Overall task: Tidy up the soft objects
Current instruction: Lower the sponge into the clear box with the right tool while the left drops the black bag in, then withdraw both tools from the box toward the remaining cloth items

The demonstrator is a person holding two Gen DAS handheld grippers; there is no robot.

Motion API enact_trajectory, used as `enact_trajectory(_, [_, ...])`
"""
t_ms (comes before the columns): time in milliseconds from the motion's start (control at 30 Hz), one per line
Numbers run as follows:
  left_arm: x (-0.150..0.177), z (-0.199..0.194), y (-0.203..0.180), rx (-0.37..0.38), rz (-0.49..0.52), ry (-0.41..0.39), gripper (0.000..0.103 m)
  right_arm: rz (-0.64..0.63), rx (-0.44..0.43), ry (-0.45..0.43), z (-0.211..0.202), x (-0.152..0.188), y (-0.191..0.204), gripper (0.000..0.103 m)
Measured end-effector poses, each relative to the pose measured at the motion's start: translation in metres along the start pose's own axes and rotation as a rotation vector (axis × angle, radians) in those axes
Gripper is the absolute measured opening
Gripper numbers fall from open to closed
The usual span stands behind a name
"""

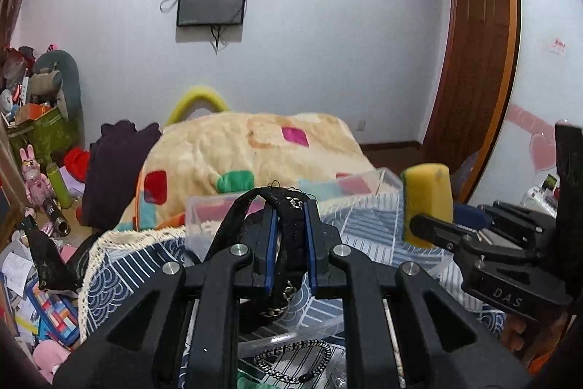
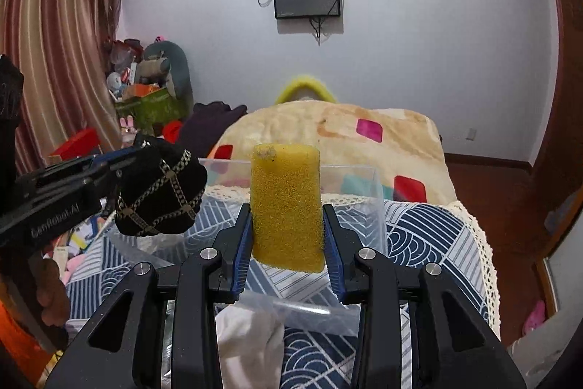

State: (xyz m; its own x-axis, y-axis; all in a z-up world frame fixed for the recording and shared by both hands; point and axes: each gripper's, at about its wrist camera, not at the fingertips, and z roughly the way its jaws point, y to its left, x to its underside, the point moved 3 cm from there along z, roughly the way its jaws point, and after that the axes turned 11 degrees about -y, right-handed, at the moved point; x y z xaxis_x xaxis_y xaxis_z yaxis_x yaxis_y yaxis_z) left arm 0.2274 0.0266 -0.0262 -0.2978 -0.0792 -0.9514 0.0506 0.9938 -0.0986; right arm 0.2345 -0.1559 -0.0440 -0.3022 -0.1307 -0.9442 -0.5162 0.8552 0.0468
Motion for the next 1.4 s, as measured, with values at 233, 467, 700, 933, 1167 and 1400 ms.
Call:
enact_trajectory(233, [0.022, 0.028, 0.0, 0.037, -0.027, 0.121, 0.013, 0.005, 0.015, 0.058, 0.015, 0.011, -0.005, 0.033])
enact_trajectory(467, [0.031, 0.035, -0.009, 0.076, -0.019, 0.179, 0.014, 0.005, 0.011, 0.115, 0.026, 0.016, -0.006, 0.033])
enact_trajectory(700, [0.043, 0.037, -0.01, 0.11, -0.063, 0.242, 0.024, -0.011, 0.007, 0.138, 0.027, 0.018, -0.003, 0.034])
enact_trajectory(933, [0.04, 0.019, -0.006, 0.115, -0.093, 0.237, 0.04, -0.021, 0.023, 0.108, 0.015, 0.015, -0.006, 0.053])
enact_trajectory(1167, [0.022, -0.01, -0.003, 0.09, -0.092, 0.16, 0.058, -0.015, 0.007, 0.067, -0.005, 0.005, -0.004, 0.053])
enact_trajectory(1400, [0.009, -0.053, 0.0, 0.041, -0.068, 0.081, 0.072, -0.057, 0.043, -0.035, -0.04, -0.002, 0.004, 0.079])
